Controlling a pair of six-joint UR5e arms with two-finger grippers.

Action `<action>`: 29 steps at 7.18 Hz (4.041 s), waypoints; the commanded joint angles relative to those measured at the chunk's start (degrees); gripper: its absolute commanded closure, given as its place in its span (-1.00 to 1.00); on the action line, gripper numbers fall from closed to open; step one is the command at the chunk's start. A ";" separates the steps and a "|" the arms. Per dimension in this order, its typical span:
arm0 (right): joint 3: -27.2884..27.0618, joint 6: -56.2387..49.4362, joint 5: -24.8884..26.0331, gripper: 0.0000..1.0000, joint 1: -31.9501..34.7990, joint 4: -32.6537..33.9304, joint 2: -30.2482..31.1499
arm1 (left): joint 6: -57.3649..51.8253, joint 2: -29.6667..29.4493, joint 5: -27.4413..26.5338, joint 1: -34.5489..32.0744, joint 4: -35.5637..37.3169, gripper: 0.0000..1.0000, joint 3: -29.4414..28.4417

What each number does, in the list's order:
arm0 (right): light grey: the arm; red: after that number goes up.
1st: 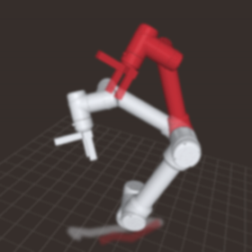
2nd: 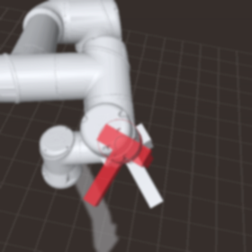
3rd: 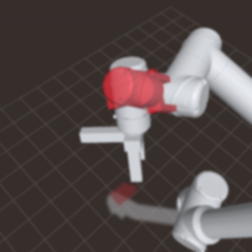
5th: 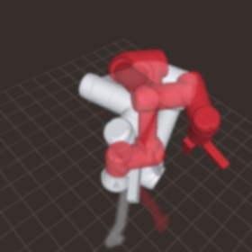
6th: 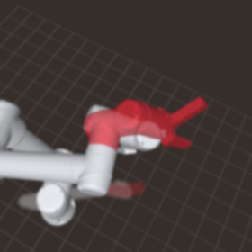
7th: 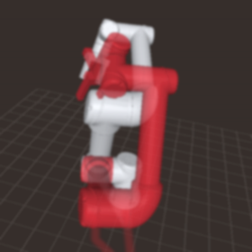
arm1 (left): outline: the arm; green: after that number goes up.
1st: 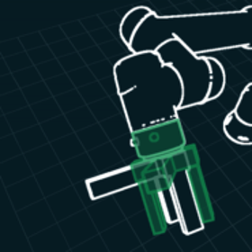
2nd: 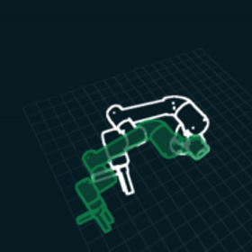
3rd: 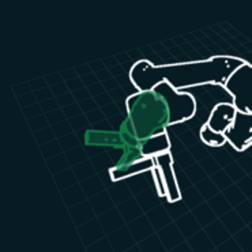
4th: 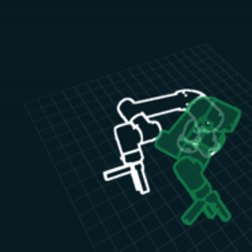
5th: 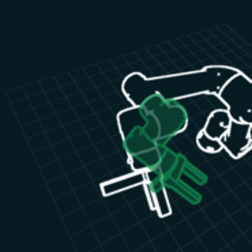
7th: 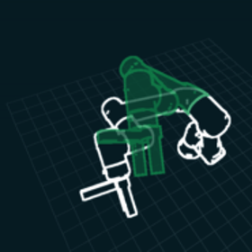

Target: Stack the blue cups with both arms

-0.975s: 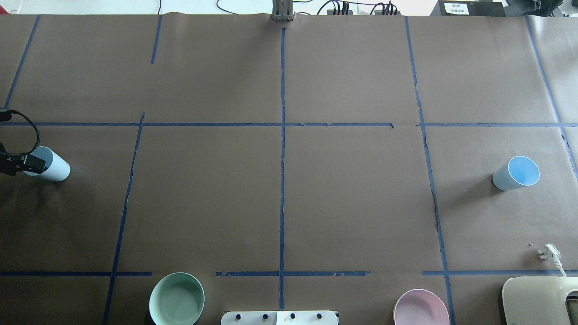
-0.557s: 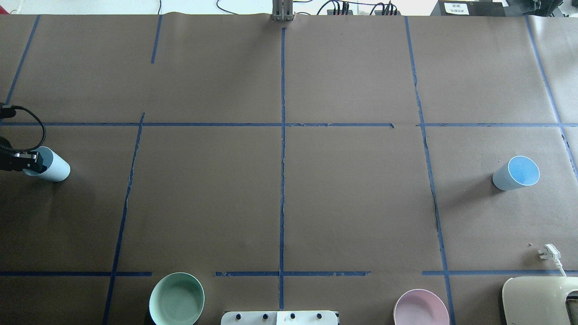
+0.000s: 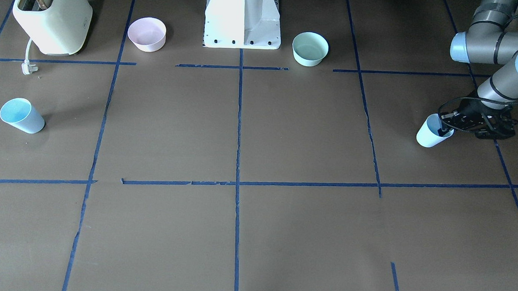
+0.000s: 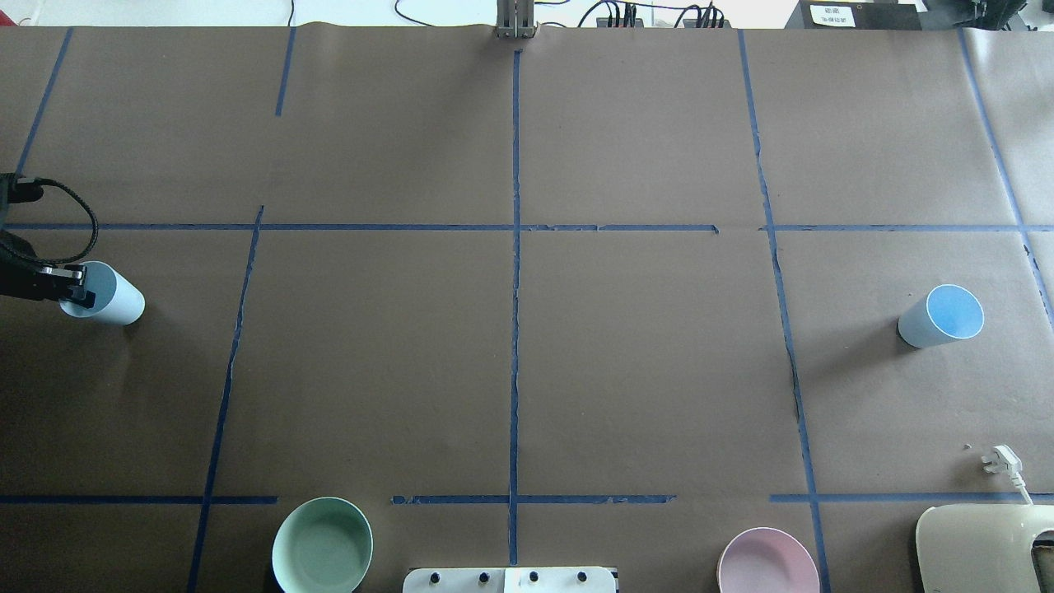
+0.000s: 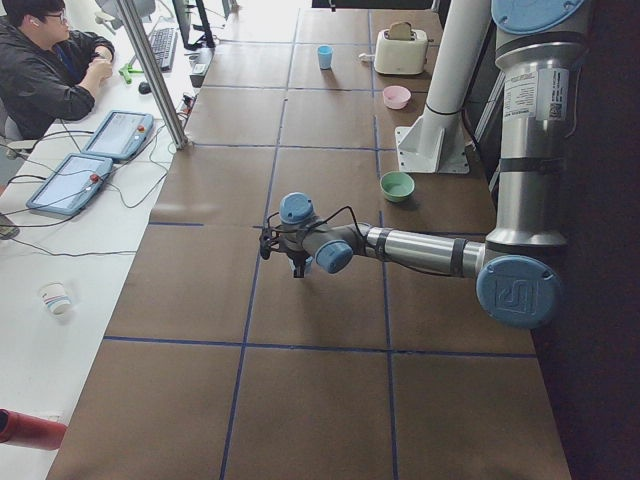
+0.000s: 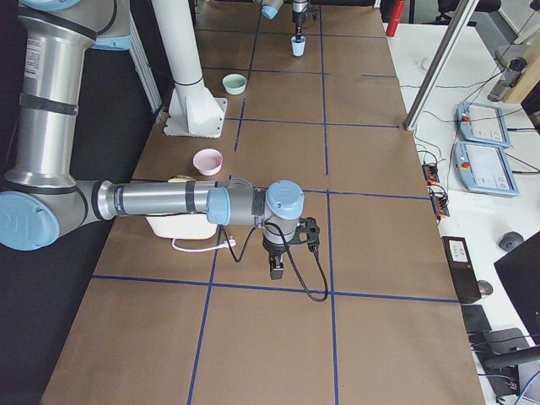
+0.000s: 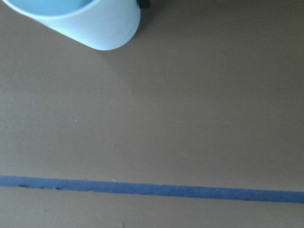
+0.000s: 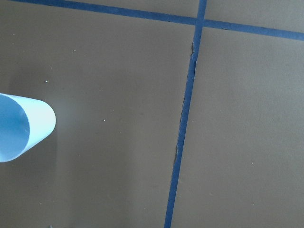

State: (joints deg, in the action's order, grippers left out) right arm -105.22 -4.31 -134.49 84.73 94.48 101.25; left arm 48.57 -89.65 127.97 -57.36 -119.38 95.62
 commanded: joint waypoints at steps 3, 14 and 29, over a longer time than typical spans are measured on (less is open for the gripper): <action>-0.08 0.00 -0.07 -1.00 0.00 0.00 0.00 | 18.85 -23.47 -0.97 10.28 21.61 1.00 3.71; -1.13 0.00 -0.16 -1.00 0.00 -1.65 -0.09 | 36.16 -50.27 -15.30 25.64 22.08 -1.00 -16.27; -1.40 39.73 0.80 -1.00 -14.29 -21.89 -5.81 | -60.71 11.69 8.52 -35.19 38.18 -1.00 10.12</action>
State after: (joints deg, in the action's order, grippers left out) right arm -107.07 26.02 -134.34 74.54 80.73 95.08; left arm -13.20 -79.17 135.87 -92.24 -78.81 106.12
